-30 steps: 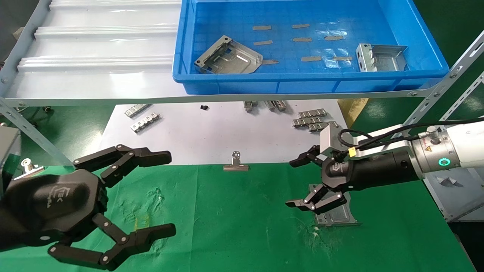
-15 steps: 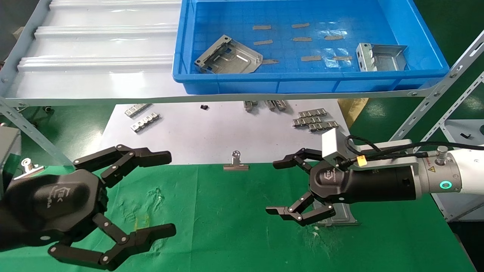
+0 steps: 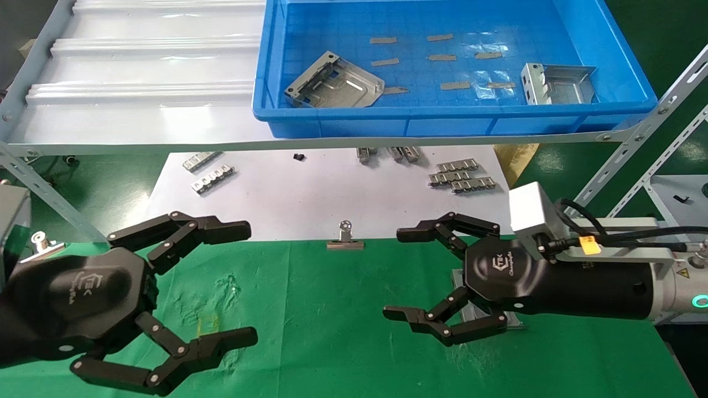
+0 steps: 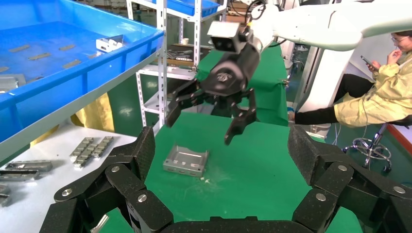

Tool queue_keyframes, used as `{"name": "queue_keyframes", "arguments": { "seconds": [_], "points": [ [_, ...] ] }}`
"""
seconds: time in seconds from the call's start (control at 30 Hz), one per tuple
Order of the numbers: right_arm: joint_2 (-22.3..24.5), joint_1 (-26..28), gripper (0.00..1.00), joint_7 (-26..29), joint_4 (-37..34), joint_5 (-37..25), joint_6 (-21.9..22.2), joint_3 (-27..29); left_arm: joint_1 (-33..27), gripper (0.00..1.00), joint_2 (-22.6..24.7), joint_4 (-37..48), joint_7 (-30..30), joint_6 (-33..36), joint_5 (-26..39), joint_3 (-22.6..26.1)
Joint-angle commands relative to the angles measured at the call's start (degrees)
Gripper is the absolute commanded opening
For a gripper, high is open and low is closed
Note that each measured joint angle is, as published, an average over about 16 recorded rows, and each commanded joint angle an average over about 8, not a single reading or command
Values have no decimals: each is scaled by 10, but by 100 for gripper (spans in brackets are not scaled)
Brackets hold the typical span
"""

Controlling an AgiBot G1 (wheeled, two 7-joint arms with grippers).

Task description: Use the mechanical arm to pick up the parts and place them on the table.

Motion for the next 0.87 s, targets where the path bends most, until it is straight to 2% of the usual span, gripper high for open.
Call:
{"name": "queue_keyframes", "arguments": {
  "seconds": [0.03,0.57,0.87],
  "points": [
    [10,-16,100,11,24,9,2,18,0,100,0,0,0,0,0,0],
    [85,-147,100,94,216,82,17,157,0,100,0,0,0,0,0,0],
    [108,-185,100,115,273,105,20,199,0,100,0,0,0,0,0,0]
  ]
}}
